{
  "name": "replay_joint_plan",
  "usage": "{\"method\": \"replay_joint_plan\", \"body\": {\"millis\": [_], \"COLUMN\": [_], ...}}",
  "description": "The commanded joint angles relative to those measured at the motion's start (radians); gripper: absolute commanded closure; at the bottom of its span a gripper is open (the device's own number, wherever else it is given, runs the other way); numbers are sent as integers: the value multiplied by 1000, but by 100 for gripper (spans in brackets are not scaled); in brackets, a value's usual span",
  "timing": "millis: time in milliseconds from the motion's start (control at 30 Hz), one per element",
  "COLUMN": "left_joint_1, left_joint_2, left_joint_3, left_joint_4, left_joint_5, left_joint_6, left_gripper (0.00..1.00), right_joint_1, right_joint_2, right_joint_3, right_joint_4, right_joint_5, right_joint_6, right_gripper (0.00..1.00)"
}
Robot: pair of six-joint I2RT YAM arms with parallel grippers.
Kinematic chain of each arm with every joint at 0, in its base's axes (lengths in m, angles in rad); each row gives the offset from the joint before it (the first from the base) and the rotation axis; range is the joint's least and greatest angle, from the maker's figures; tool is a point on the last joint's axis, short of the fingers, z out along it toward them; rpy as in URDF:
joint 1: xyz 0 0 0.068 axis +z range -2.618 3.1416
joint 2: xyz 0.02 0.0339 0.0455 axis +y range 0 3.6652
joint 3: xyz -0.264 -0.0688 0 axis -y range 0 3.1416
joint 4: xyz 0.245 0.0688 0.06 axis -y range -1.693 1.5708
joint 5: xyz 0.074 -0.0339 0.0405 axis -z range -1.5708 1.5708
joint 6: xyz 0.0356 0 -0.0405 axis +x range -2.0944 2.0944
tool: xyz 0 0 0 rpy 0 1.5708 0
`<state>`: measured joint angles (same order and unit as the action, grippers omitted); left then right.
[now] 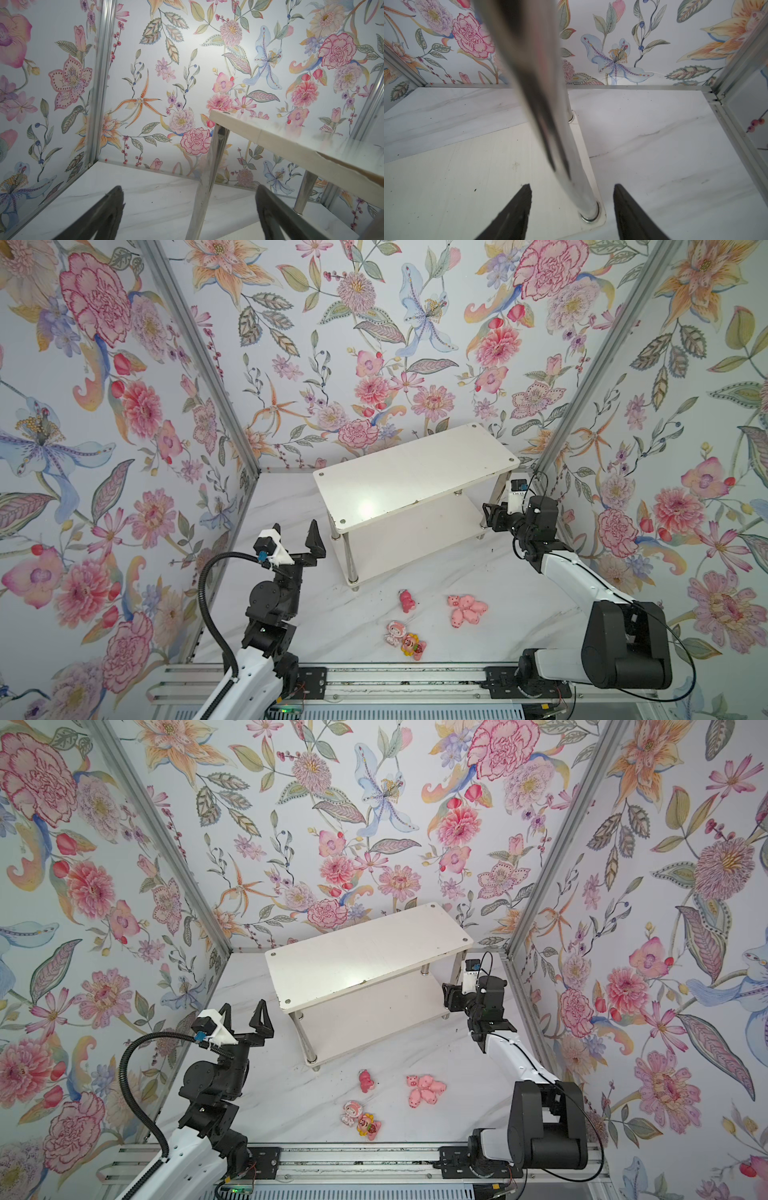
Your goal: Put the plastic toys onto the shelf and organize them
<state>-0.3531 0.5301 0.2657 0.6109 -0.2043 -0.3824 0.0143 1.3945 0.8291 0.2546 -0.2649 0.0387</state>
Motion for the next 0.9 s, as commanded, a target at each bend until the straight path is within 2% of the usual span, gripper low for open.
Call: {"method": "replay_joint_plan", "body": {"millis": [0, 167, 267, 467, 667, 867], "left_joint_1": [-4, -3, -9, -52, -139, -287], "left_joint_2": [-36, -32, -24, -107, -145, -139], "left_joint_3": [37, 41, 38, 69, 96, 119], "left_joint_4": [-117, -185, -223, -377, -489, -602], "left_joint_5": [47, 104, 166, 185, 223, 198], "left_joint_6": [-51, -84, -131, -156, -184, -114], "left_gripper": [1, 5, 13, 14, 17, 17], "right_joint_1": [-14, -22, -25, -41, -54, -56], "right_joint_2": [59, 121, 144, 188, 221, 238], "right_joint_3": [62, 103, 99, 101, 131, 177], "right_joint_4": [22, 51, 98, 183, 206, 184], "right_joint_5": [-49, -51, -46, -79, -108, -122], "right_joint_6": [-13, 1, 26, 69, 101, 108], "right_gripper": [43, 56, 59, 63, 67, 68]}}
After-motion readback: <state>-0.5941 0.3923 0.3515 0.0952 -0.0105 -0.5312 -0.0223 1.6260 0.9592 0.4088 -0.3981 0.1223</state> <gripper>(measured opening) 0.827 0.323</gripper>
